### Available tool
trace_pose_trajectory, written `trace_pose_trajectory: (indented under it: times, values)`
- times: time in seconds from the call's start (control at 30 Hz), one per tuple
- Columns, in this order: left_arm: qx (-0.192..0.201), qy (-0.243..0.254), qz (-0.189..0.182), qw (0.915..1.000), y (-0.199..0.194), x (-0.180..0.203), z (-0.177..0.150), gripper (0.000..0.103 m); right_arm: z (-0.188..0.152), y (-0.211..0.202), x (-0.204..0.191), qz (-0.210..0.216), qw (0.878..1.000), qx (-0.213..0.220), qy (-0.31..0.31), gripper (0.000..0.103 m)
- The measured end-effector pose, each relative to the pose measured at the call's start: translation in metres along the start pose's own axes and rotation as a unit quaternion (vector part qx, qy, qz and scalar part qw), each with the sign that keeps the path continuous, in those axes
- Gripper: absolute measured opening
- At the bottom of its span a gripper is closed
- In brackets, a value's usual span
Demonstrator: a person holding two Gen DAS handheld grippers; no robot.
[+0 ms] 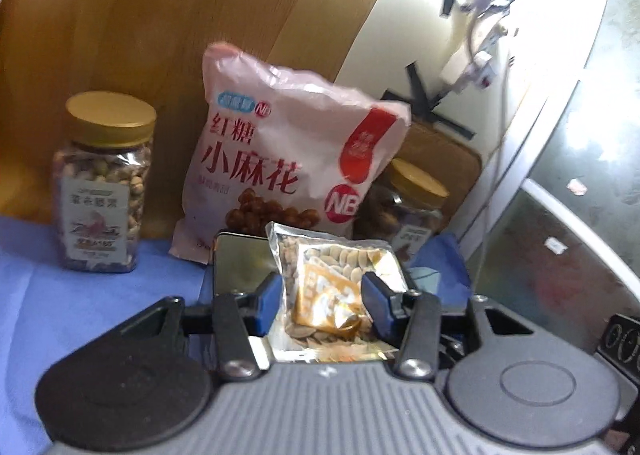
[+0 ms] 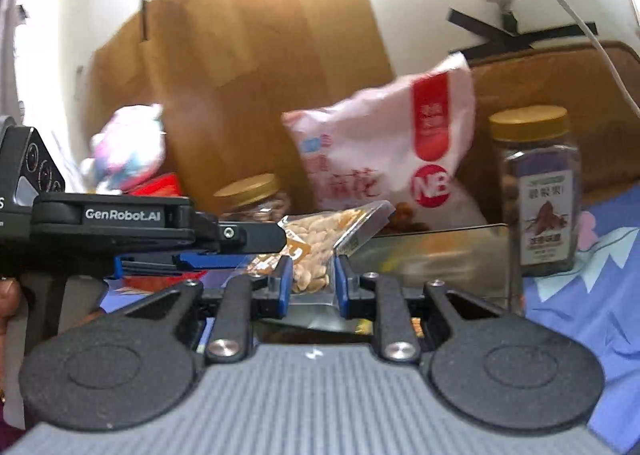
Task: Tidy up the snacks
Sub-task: 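Lower the cookie pack into the tin box and open the left gripper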
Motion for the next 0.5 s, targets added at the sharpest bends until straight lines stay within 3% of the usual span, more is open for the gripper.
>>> trace_pose_trajectory:
  times: [0.13, 0.17, 0.2, 0.23, 0.37, 0.5]
  values:
    - [-0.018, 0.009, 0.028, 0.9994, 0.028, -0.008, -0.005, 0.045, -0.010, 0.016, 0.008, -0.021, 1.000, -0.014, -0.004, 0.029]
    - [-0.021, 0.013, 0.034, 0.9991, 0.031, -0.011, -0.007, 0.045, -0.013, 0.018, 0.009, -0.027, 1.000, -0.013, -0.006, 0.035]
    - [-0.022, 0.016, 0.039, 0.9988, 0.034, -0.012, -0.009, 0.047, -0.015, 0.020, 0.010, -0.034, 0.999, -0.012, -0.008, 0.050]
    - [-0.023, 0.020, 0.044, 0.9986, 0.036, -0.013, -0.011, 0.048, -0.017, 0.021, 0.012, -0.039, 0.999, -0.011, -0.009, 0.055]
    - [-0.019, 0.022, 0.040, 0.9987, 0.029, -0.015, -0.012, 0.049, -0.017, 0.016, 0.013, -0.050, 0.998, 0.007, -0.021, 0.056]
    - [0.011, 0.012, 0.015, 0.9998, -0.007, -0.018, -0.011, 0.052, -0.010, -0.006, 0.013, -0.058, 0.998, 0.035, -0.014, 0.056]
Point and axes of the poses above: each gripper's, at about its wrist camera, not at the fingertips, and y roughly the way its jaws point, x to its right, z to its top, the point moved 5 cm from there along y, roughly the way its jaws point, and after that the axes turned 4 degrees about -y, right-handed, at the moved point
